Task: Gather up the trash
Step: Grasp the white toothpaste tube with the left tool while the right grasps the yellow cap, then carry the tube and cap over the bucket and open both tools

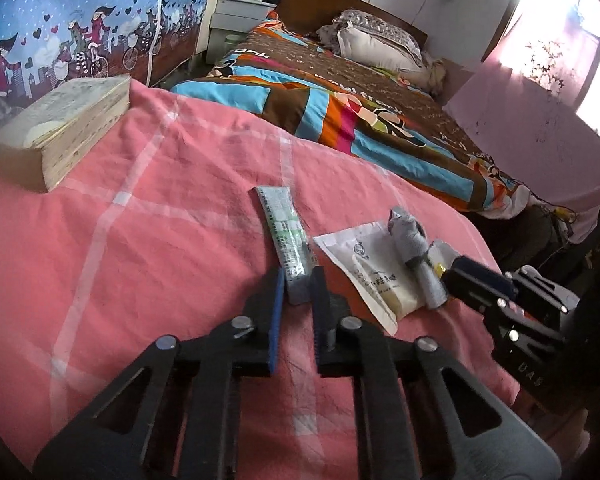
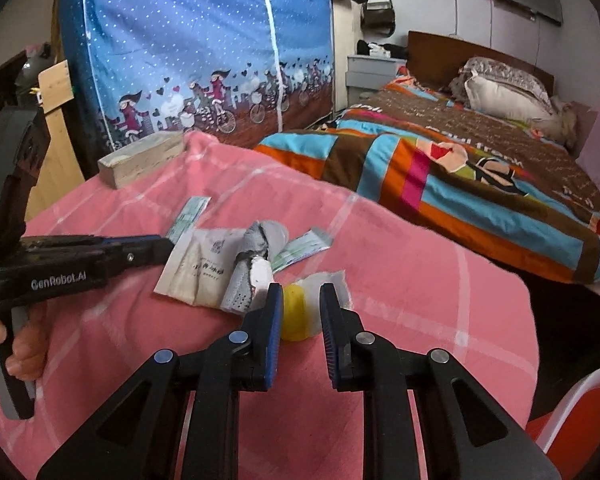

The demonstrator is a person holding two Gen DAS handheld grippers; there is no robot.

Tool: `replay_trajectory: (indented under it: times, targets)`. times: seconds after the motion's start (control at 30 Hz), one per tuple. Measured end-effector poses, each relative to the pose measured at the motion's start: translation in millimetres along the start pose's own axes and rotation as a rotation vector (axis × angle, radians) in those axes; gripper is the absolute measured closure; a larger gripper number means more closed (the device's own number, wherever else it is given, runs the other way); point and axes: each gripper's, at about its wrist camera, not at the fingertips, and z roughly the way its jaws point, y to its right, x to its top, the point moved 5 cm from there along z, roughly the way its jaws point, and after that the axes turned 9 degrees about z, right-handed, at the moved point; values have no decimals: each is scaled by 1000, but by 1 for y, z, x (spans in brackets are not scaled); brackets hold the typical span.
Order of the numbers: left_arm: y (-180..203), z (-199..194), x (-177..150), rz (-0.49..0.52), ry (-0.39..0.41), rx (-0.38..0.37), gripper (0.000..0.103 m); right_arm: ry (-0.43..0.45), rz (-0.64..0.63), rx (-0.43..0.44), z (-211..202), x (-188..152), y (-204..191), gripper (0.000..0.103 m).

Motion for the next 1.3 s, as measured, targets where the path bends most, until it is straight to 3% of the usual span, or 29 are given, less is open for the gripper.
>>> replay_trajectory:
  times: [0.27, 0.4, 0.83, 1.03, 1.3]
  targets:
    - [5, -8, 3, 17, 36, 2, 98, -45, 25, 16, 6, -3, 3, 88]
    - [14, -23, 3, 60, 94, 32, 99, -18, 35, 16, -2, -5, 3, 90]
    - [47, -79, 6, 149, 316, 137, 99, 329, 27, 26, -77, 1, -11, 90]
    - [86, -105, 6, 247, 424, 135, 99, 494, 29, -11, -123, 3, -4, 90]
    - [151, -118, 3, 359, 504, 75, 99, 618, 83, -105, -178, -12, 35, 90]
